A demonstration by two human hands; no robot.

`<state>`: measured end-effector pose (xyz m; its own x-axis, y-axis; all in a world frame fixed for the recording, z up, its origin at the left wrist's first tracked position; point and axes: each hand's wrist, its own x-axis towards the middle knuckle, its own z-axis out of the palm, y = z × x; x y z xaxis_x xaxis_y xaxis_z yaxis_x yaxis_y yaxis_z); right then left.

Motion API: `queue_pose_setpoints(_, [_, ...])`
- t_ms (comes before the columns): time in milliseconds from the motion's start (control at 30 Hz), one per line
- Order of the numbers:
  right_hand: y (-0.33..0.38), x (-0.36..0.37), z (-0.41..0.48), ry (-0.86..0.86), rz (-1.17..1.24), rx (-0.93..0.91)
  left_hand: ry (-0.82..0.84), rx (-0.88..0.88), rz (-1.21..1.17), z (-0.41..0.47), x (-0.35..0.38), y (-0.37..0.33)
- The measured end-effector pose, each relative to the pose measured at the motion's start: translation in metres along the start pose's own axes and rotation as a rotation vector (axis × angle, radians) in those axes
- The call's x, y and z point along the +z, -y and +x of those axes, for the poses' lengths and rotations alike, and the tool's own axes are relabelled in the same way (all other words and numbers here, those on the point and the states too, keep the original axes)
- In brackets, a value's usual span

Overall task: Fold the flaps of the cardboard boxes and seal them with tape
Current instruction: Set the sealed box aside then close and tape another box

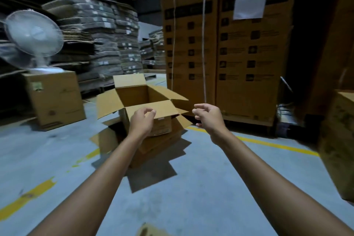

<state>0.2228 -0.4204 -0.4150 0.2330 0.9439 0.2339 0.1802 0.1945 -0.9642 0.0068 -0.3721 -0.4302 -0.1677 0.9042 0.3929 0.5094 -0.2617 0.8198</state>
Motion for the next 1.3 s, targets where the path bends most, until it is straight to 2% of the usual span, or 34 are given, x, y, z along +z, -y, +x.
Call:
queue_pose_setpoints(233, [-0.028, 0.074, 0.084, 0.115, -0.151, -0.024, -0.073, -0.069, 0.192, 0.089, -0.011, 0.063])
queue_pose_setpoints(433, [-0.073, 0.116, 0.19, 0.162, -0.319, -0.073, -0.039, -0.017, 0.483, 0.188, 0.012, 0.129])
queue_pose_setpoints(567, [-0.101, 0.138, 0.251, 0.32, -0.561, -0.162, 0.197, 0.023, 0.716, 0.256, 0.021, 0.157])
queue_pose_setpoints(700, [-0.127, 0.156, 0.302, 0.467, -0.875, -0.256, 0.502, -0.123, 0.879, 0.318, 0.033, 0.178])
queue_pose_setpoints(767, [-0.134, 0.168, 0.321, 0.511, -1.016, -0.281, 0.576, -0.223, 0.89, 0.336, 0.041, 0.191])
queue_pose_setpoints(833, [-0.14, 0.177, 0.332, 0.537, -1.095, -0.282, 0.471, -0.231, 0.88, 0.341, 0.054, 0.206])
queue_pose_setpoints(933, [-0.147, 0.189, 0.334, 0.544, -1.129, -0.232, 0.144, -0.086, 0.896, 0.323, 0.071, 0.223])
queue_pose_setpoints(967, [-0.15, 0.193, 0.332, 0.534, -1.137, -0.219, 0.088, -0.046, 0.893, 0.313, 0.073, 0.224])
queue_pose_setpoints(1133, [-0.152, 0.194, 0.316, 0.344, -1.171, -0.27, 0.097, 0.014, 0.838, 0.283, 0.063, 0.205])
queue_pose_setpoints(1300, [-0.139, 0.157, 0.299, 0.181, -1.112, -0.309, 0.125, 0.121, 0.813, 0.246, 0.055, 0.163])
